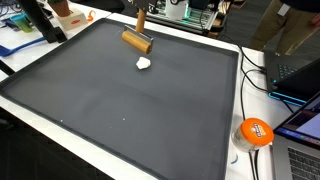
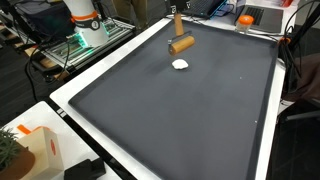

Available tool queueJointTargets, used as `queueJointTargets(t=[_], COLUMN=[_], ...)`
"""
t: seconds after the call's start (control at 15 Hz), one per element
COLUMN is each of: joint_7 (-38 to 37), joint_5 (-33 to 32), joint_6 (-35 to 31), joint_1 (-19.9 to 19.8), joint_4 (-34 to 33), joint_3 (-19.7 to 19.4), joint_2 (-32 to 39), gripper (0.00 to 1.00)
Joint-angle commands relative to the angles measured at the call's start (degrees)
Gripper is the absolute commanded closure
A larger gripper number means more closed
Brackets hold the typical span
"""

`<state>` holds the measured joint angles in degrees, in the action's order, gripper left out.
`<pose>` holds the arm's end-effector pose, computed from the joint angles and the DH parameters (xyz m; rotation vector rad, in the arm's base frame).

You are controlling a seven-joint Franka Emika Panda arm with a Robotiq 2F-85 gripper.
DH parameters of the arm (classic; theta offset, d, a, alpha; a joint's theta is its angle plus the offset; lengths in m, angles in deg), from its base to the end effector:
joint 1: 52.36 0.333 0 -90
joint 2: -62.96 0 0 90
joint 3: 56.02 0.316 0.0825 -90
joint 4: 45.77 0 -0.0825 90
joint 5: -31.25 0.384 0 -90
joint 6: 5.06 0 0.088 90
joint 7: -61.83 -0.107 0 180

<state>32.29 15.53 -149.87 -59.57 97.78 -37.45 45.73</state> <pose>0.4521 0.0954 0.4169 2.9197 -0.1683 0.5574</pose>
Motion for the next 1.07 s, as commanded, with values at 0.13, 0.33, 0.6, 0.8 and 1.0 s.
queueJointTargets(t=[0.13, 0.33, 0.6, 0.8, 1.0], joint_7=[7.2, 13.0, 11.6, 11.5, 11.5], joint_5=[4.8, 11.2, 9.4, 9.5, 9.5], joint_6=[4.3, 5.7, 4.2, 4.2, 4.2], joint_1=[5.1, 6.7, 6.5, 6.9, 6.9], joint_4=[-5.1, -8.4, -7.3, -7.1, -7.1], joint_3=[-6.3, -10.2, -10.5, -10.3, -10.3], joint_2=[2.3, 4.6, 4.5, 4.6, 4.6], gripper=[0.78, 0.78, 0.53, 0.53, 0.53])
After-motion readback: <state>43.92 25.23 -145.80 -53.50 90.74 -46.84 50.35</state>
